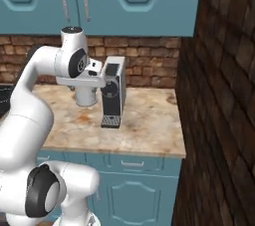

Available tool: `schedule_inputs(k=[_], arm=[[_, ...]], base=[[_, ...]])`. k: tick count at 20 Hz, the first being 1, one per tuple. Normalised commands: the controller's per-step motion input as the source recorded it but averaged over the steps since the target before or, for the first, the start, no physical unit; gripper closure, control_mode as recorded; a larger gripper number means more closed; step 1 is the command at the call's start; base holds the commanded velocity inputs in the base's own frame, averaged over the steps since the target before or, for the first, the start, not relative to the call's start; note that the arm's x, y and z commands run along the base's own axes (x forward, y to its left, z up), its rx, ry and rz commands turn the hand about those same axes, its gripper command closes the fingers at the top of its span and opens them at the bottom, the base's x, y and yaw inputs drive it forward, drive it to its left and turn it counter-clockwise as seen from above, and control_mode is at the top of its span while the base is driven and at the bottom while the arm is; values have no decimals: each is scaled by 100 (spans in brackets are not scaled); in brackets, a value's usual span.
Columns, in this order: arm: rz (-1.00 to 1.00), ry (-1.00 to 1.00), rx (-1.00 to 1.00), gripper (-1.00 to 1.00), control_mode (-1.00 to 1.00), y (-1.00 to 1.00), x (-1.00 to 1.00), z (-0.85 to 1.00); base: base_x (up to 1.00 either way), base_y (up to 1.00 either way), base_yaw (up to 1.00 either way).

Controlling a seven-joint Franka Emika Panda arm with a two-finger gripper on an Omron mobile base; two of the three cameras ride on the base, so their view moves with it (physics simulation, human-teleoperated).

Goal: Navigate to the coffee machine.

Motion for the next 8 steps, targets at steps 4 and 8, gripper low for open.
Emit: schedule_inputs(k=[4,8], arm=[[0,0,0,-100,100,0,0,0],[0,0,0,-100,100,0,0,0]], base=[[41,-44,-6],[18,-9,-1]])
